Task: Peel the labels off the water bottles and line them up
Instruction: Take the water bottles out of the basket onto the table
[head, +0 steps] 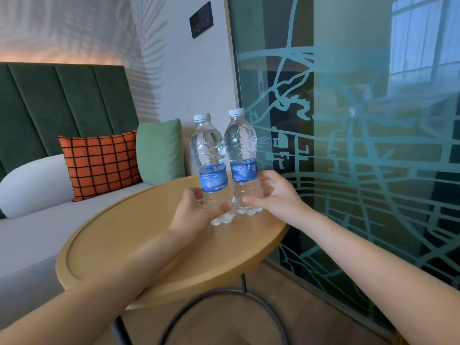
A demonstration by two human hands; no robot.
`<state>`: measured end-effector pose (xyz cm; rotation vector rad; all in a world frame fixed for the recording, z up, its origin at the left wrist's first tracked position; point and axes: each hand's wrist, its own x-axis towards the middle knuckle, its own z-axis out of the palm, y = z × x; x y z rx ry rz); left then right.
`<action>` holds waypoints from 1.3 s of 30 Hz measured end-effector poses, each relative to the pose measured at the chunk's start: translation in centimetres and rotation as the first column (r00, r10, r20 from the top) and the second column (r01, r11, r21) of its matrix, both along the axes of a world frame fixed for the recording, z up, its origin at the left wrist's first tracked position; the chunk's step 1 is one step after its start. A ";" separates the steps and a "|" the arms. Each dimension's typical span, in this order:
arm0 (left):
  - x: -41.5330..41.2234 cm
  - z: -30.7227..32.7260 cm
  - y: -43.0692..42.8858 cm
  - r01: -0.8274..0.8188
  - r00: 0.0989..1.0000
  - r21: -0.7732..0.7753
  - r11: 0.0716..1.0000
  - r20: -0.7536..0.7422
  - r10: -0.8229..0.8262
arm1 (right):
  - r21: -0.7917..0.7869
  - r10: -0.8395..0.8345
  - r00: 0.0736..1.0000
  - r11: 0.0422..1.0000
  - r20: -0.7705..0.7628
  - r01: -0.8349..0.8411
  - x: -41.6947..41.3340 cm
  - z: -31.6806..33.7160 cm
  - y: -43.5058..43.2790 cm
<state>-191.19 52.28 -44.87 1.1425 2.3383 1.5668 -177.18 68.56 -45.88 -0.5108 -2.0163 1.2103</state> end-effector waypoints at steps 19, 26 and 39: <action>25.6 -10.6 11.0 0.631 0.709 -0.040 0.775 -0.374 -0.597 | 0.012 -0.546 0.838 0.838 0.003 0.546 30.4 -13.3 2.1; 32.1 -24.9 16.4 0.724 0.544 -0.315 0.614 -0.287 -0.789 | 0.081 -0.697 0.666 0.705 0.267 0.705 39.4 -26.2 0.7; 32.5 -40.6 17.0 0.430 0.013 -0.854 0.292 -0.317 -0.948 | 0.359 -0.485 0.352 0.858 0.800 0.367 41.1 -43.6 -0.1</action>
